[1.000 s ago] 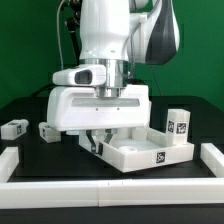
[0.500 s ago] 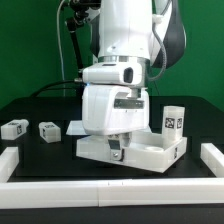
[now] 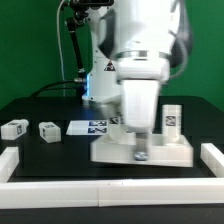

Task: Assemble square table

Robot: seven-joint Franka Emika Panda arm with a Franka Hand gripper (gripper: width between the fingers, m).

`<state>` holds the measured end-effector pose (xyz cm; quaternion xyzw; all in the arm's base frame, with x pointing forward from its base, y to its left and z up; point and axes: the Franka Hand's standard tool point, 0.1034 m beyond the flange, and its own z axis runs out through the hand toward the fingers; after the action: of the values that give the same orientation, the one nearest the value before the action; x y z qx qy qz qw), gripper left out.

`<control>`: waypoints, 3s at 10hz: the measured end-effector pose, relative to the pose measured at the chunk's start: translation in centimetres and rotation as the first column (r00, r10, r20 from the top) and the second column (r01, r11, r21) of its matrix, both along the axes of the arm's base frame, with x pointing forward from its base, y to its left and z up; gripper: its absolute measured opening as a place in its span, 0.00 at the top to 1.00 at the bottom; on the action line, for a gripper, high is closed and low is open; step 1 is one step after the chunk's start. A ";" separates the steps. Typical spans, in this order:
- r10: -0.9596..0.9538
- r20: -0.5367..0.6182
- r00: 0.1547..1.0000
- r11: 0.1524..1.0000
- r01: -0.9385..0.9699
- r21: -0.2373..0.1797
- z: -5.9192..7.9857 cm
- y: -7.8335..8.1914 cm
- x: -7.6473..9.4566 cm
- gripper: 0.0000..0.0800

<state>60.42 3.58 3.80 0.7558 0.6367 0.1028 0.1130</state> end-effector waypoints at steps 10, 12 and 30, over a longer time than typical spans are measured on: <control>0.071 0.026 0.997 0.997 -0.070 -0.012 -0.1 1.4 2.4 0.91; 0.081 0.025 0.996 0.997 -0.081 0.001 -0.6 2.2 2.8 0.91; -0.004 -0.016 1.000 1.000 0.003 -0.017 3.5 0.5 2.8 0.19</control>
Offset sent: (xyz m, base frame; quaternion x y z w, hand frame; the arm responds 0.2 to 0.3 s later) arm 0.0000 0.0000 0.0000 0.0000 0.0000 0.0000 1.0000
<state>63.23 4.05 7.29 0.7568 0.6372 0.0910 0.1143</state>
